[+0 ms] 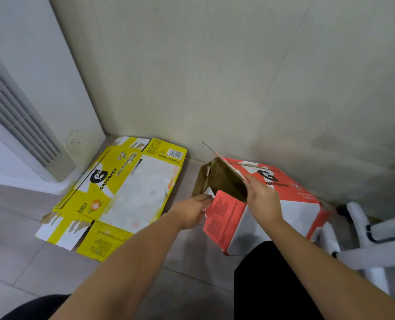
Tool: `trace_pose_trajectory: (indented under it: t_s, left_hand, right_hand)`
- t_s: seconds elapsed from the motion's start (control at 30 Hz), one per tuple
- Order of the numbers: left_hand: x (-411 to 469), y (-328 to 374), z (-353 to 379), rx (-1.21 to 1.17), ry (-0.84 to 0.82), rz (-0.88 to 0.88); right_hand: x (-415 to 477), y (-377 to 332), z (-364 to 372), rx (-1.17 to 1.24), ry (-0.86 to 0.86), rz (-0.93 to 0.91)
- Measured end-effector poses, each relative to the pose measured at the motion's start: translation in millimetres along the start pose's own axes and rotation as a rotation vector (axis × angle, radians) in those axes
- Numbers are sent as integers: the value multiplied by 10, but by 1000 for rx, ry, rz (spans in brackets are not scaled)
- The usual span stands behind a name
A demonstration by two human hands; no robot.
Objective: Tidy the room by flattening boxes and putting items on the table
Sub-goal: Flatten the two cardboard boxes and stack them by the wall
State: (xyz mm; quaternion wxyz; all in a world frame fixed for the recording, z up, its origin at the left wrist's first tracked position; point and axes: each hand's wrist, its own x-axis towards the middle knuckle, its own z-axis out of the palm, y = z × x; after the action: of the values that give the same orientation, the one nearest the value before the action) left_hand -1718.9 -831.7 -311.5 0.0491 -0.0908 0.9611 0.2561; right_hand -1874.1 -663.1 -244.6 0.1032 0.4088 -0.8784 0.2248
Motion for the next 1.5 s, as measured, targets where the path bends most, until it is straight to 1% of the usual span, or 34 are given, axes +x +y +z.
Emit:
trace_pose_trajectory:
  t_s: [0.07, 0.1, 0.17, 0.2, 0.27, 0.33, 0.47, 0.6, 0.67, 0.73, 0.8, 0.87, 0.97, 1.0, 1.07, 1.13, 1.17, 1.23, 1.3, 1.37, 1.43, 1.5]
  left_hand:
    - [69, -18, -20, 34, 4, 13]
    - [101, -18, -30, 97, -7, 44]
    - [179, -1, -3, 209, -24, 164]
    - [217, 8, 20, 254, -48, 204]
    - [246, 54, 31, 316, -127, 206]
    - [238, 61, 49, 324, -190, 177]
    - [160, 42, 67, 316, -205, 135]
    - [-36, 1, 11, 360, -203, 89]
    - [-173, -129, -31, 413, -308, 45]
    - [-290, -279, -60, 419, -441, -39]
    - [-386, -350, -63, 444, -510, -92]
    - [-452, -405, 21, 526, -564, -86]
    - [-509, -620, 190, 638, -624, -90]
    - [-523, -712, 210, 648, -617, -113]
    - [-546, -893, 211, 646, -547, -161]
    - [-574, -1062, 216, 649, -495, -222]
    - [-579, -1141, 226, 657, -487, -246]
    - [-559, -1269, 265, 674, -465, -275]
    - [-478, -1341, 333, 668, -414, -275]
    - [-377, -1350, 430, 648, -352, -252]
    - [-262, -1306, 533, 622, -302, -205]
    - [-153, -1194, 649, 598, -306, -158]
  right_hand:
    - [-70, 33, -72, 26, 13, -4]
    - [-99, 56, -94, 39, 24, -11]
    - [-133, 91, -119, 42, 58, -30]
    - [-146, 99, -126, 39, 72, -38]
    - [-177, 116, -133, 34, 56, -40]
    - [-200, 143, -142, 27, 28, -24]
    - [-256, 170, -94, 40, -30, 20]
    - [-214, 91, 25, 147, -72, 134]
    - [-181, 9, 104, 184, -52, 168]
    - [-172, -113, 202, 238, 1, 132]
    - [-195, -262, 323, 279, -19, 114]
    - [-224, -364, 527, 252, -59, 52]
    - [-153, -481, 1001, 210, -236, -8]
    - [-107, -511, 1192, 179, -294, -21]
    - [-85, -539, 1561, 47, -439, -34]
    - [-172, -486, 1900, -96, -651, 27]
    - [-239, -440, 2030, -132, -741, 81]
    - [-385, -315, 2253, -140, -890, 189]
    - [-515, -155, 2429, -120, -1032, 246]
    - [-642, 66, 2619, -123, -1129, 273]
    - [-753, 253, 2766, -146, -1166, 265]
    - [-835, 255, 2692, -156, -1189, 253]
